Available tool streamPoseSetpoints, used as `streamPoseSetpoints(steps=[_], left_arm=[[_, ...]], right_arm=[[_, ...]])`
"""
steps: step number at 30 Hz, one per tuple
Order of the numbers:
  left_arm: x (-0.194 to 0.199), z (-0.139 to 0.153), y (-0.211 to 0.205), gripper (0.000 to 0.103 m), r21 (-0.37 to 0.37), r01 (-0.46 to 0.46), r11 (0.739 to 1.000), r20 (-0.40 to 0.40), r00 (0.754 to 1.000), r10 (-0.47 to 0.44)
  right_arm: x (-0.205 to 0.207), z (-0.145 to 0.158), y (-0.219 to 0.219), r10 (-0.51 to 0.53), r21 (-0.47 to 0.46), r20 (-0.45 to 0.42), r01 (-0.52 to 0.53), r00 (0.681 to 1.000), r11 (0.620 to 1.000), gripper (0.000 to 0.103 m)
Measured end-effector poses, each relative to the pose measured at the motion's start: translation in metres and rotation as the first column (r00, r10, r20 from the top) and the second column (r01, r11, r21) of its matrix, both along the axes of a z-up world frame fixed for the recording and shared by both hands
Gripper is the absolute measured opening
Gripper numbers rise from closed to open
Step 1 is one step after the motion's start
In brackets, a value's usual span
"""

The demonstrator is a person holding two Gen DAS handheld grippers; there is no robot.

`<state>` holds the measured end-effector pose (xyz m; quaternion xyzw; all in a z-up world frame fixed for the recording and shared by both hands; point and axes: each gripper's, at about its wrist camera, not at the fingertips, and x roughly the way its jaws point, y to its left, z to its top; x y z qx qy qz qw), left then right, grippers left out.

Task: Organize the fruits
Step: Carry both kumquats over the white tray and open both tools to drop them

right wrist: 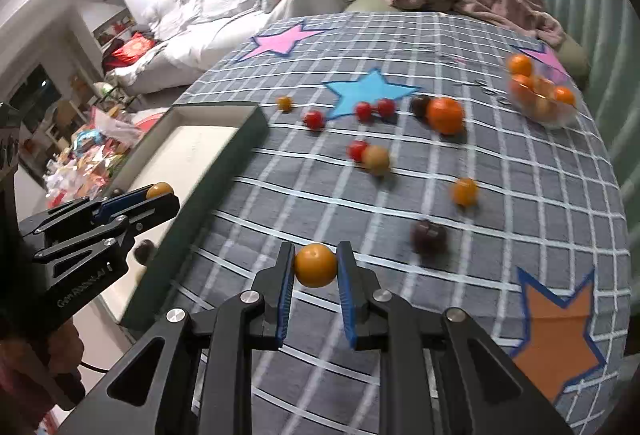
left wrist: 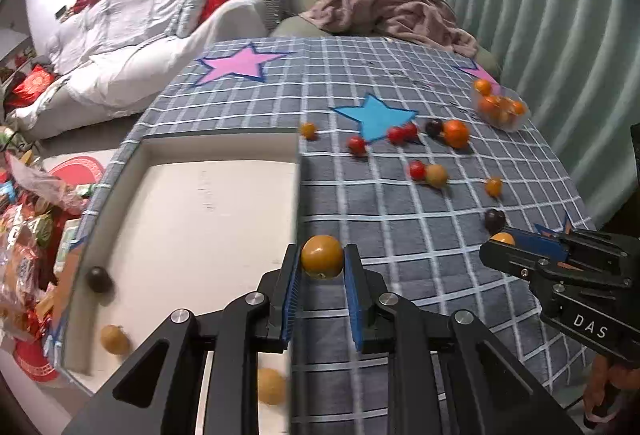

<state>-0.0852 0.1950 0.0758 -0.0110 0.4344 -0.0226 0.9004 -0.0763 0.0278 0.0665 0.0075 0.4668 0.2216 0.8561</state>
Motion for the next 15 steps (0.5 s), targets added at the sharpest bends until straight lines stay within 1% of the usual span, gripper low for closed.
streamPoseSetpoints(steps=[4,7,10,15], left_arm=[[-0.002,-0.002,0.029,0.023,0.009,-0.054,0.999,0.001,0.999,0.054],[-0.004,-0.009,0.050,0.023,0.026,-0.100,0.995,-0.009,0.995,0.101],[-0.007,-0.016,0.071,0.023,0.023,-0.142,0.990,-0.022,0.990,0.142],[-0.008,-0.026,0.094,0.023,0.040,-0.194,0.980,-0.034,0.980,0.195]], right_arm=[[0.003,0.002,0.030,0.050,-0.001,0.000,-0.050,0.999,0.999,0.023],[0.003,0.001,0.056,0.090,-0.002,-0.007,-0.090,0.996,0.996,0.023],[0.003,0.000,0.081,0.131,-0.008,-0.013,-0.131,0.991,0.991,0.023],[0.005,-0.004,0.117,0.188,-0.019,-0.022,-0.189,0.982,0.982,0.023]])
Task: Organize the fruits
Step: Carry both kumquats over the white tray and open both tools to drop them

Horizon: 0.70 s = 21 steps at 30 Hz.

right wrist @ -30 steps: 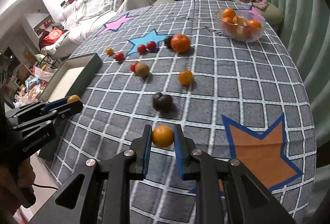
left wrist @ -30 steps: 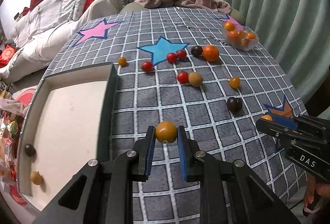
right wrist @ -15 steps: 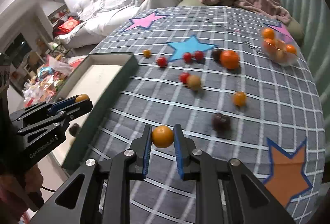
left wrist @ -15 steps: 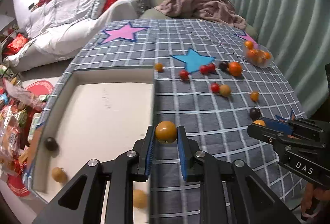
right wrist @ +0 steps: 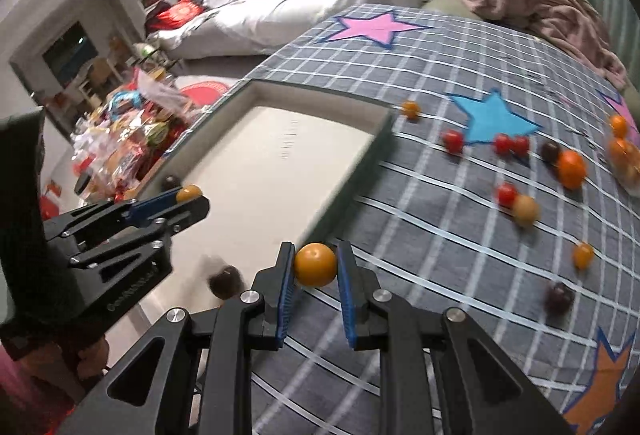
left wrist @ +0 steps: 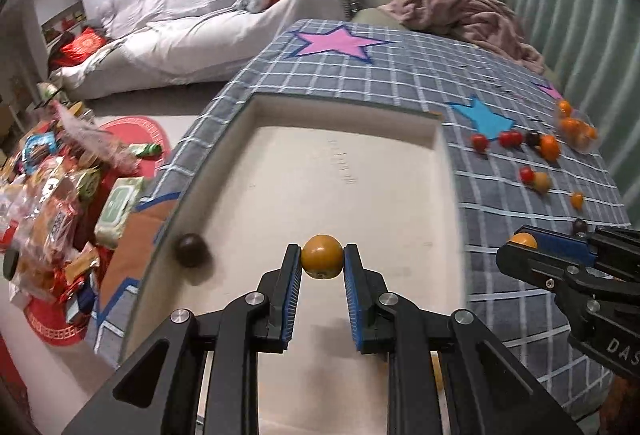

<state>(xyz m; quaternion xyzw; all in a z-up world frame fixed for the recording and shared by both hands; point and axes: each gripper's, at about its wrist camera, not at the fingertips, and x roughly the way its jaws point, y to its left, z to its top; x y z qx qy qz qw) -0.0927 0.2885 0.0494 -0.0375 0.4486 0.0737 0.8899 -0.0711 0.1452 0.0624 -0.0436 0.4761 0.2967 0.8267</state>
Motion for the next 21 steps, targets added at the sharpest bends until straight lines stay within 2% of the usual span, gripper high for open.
streamPoseSetpoints(steps=[9,19,20,21], left_arm=[[0.006,-0.017,0.024,0.023,0.010,-0.041,0.999,-0.035,0.999,0.042],[0.011,-0.036,0.024,0.023,0.049,-0.042,0.998,-0.081,0.996,0.046],[0.010,-0.036,0.024,0.023,0.052,-0.040,0.998,-0.075,0.996,0.044],[0.009,-0.036,0.023,0.024,0.058,-0.035,0.998,-0.075,0.996,0.039]], right_arm=[[0.008,-0.016,0.040,0.049,-0.046,-0.022,-0.050,0.999,0.998,0.023],[0.015,-0.037,0.062,0.075,-0.100,-0.060,-0.080,0.995,0.992,0.023],[0.014,-0.038,0.063,0.075,-0.107,-0.058,-0.081,0.995,0.991,0.025],[0.014,-0.038,0.064,0.078,-0.108,-0.058,-0.084,0.995,0.991,0.030]])
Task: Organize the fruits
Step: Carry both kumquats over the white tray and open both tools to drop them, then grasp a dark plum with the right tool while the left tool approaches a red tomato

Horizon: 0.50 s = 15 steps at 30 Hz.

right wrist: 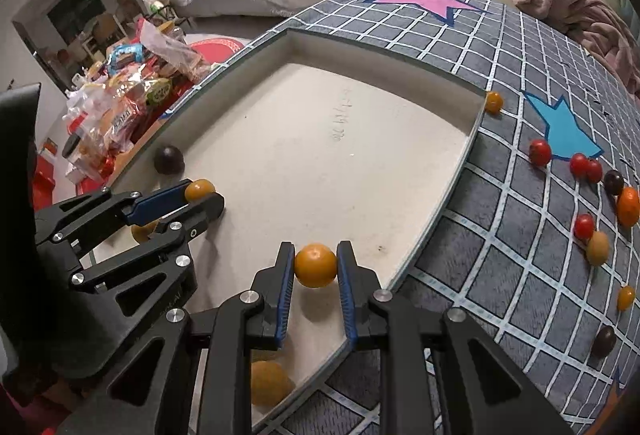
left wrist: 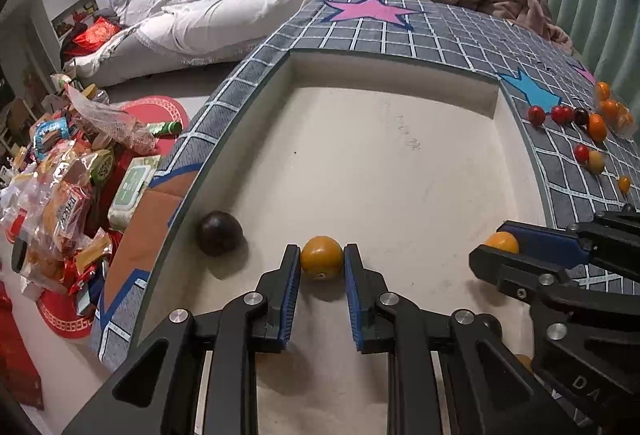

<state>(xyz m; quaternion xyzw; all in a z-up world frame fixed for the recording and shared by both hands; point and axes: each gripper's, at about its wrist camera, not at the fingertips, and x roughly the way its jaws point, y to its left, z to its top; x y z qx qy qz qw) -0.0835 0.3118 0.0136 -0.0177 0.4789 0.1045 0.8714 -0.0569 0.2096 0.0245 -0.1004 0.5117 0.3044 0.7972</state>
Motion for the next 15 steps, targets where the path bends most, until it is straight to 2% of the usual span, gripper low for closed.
streamPoseSetpoints(steps=[2,3,4,5,6,9,12,15], left_arm=[[-0.001,0.000,0.001,0.041,0.022,-0.007,1.000,-0.002,1.000,0.007],[-0.002,0.001,0.004,0.064,0.034,-0.026,0.999,-0.003,1.000,0.026],[-0.003,0.001,0.010,0.080,0.033,-0.056,0.998,0.004,0.998,0.056],[-0.005,0.002,0.016,0.082,0.015,-0.072,0.997,0.014,0.997,0.071],[-0.006,0.003,0.020,0.082,-0.006,-0.078,0.997,0.018,0.997,0.078],[-0.008,0.003,0.029,0.082,-0.045,-0.103,0.994,0.005,0.995,0.103],[-0.011,0.007,0.028,0.082,-0.041,-0.098,0.994,0.007,0.995,0.099],[-0.012,0.010,0.020,0.082,-0.040,-0.075,0.996,0.010,0.997,0.076]], right_arm=[[-0.002,0.002,0.002,-0.001,0.001,0.006,0.001,1.000,1.000,0.036],[-0.002,0.003,0.001,-0.008,-0.003,0.016,0.008,1.000,1.000,0.036],[-0.001,0.005,-0.001,-0.012,0.007,0.016,0.012,1.000,1.000,0.038],[-0.001,0.007,-0.003,-0.014,0.026,0.010,0.013,1.000,1.000,0.047],[-0.001,0.010,-0.006,-0.015,0.053,0.006,0.014,1.000,0.998,0.060],[-0.004,0.020,-0.008,-0.024,0.063,0.038,0.022,0.999,0.998,0.083],[-0.007,0.030,-0.013,-0.044,0.045,0.084,0.041,0.995,0.998,0.092],[-0.008,0.035,-0.027,-0.075,0.037,0.112,0.071,0.991,0.997,0.092]])
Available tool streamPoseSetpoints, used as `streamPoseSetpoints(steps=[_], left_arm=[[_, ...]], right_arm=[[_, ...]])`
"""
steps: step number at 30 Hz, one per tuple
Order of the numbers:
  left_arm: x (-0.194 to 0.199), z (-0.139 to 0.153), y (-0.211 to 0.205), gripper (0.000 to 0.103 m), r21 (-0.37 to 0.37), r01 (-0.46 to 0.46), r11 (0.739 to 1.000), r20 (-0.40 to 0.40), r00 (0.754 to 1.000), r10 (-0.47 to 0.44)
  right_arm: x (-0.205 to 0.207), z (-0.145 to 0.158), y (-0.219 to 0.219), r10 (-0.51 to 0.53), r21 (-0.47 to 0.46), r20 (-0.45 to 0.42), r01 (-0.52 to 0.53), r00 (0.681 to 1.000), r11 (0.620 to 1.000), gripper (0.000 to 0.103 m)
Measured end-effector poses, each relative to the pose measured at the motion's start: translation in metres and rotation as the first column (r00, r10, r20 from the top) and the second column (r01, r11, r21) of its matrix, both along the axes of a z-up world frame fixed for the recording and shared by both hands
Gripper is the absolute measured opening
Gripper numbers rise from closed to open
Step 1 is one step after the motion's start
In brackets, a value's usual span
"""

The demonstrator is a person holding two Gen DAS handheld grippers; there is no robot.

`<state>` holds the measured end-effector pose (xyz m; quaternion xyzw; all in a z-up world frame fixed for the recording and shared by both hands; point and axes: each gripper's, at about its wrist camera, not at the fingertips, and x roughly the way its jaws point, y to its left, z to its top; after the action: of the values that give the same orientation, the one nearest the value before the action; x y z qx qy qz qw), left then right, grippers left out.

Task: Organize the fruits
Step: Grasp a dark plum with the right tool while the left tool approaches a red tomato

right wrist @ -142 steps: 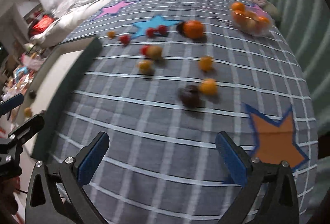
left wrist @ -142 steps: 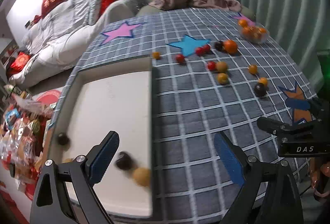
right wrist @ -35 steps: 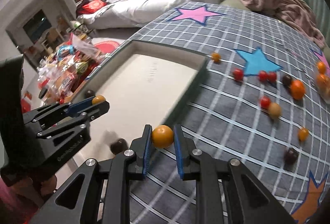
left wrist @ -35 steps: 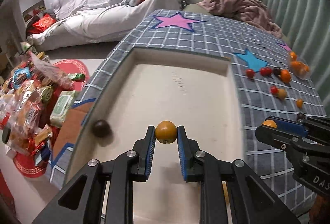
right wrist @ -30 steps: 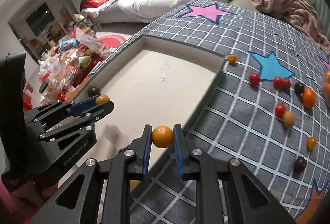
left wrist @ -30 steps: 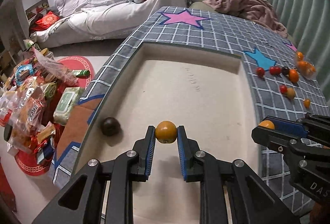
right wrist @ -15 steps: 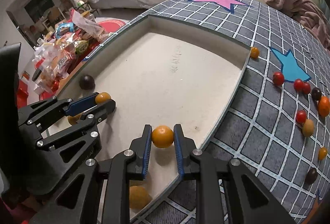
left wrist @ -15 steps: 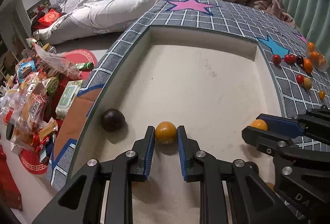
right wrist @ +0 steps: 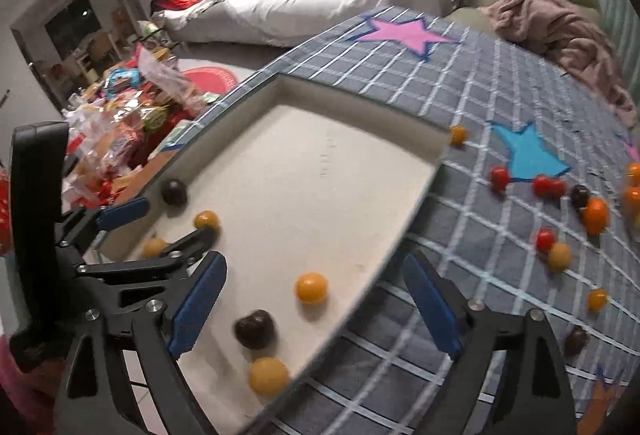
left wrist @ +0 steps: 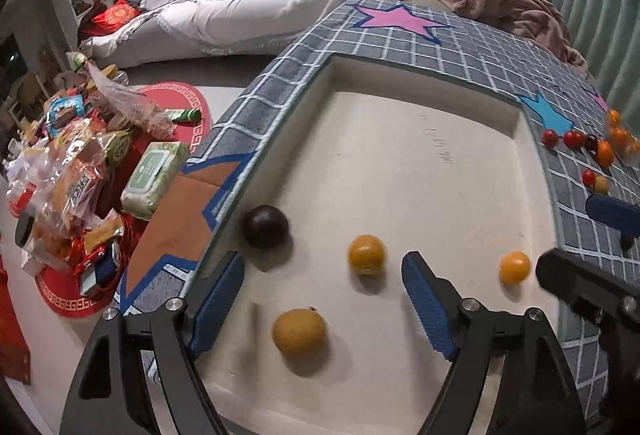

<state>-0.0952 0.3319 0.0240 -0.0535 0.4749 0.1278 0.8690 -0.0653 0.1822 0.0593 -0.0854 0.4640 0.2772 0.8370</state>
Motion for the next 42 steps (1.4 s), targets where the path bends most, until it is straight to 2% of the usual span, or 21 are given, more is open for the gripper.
streamPoseSetpoints(steps=[5,11,17,20,28,34,42], left_arm=[[-0.001,0.014,-0.023,0.082,0.005,0.058,0.998,0.017,0.998,-0.058],[0.003,0.034,-0.063,0.082,0.008,0.150,0.989,0.042,0.988,-0.150],[0.011,0.050,-0.115,0.082,0.009,0.263,0.965,0.054,0.963,-0.263],[0.020,0.053,-0.144,0.082,0.035,0.309,0.950,0.048,0.949,-0.310],[0.056,0.037,-0.199,0.082,0.073,0.370,0.926,0.011,0.928,-0.372],[0.089,0.011,-0.224,0.082,0.108,0.409,0.906,-0.047,0.912,-0.406],[0.121,-0.010,-0.243,0.082,0.124,0.448,0.886,-0.069,0.894,-0.442]], right_arm=[[0.005,-0.003,-0.045,-0.092,0.003,-0.022,0.092,0.995,0.996,0.092],[0.006,-0.016,-0.115,-0.232,-0.014,-0.053,0.232,0.971,0.973,0.092],[0.004,-0.024,-0.172,-0.333,-0.027,-0.051,0.332,0.942,0.943,0.092],[0.004,-0.028,-0.194,-0.367,-0.030,-0.052,0.366,0.929,0.930,0.092],[0.003,-0.038,-0.224,-0.390,-0.027,-0.053,0.389,0.919,0.921,0.092],[0.008,-0.044,-0.229,-0.387,-0.021,-0.054,0.387,0.920,0.922,0.092],[0.019,-0.049,-0.217,-0.342,-0.050,-0.010,0.341,0.940,0.939,0.093]])
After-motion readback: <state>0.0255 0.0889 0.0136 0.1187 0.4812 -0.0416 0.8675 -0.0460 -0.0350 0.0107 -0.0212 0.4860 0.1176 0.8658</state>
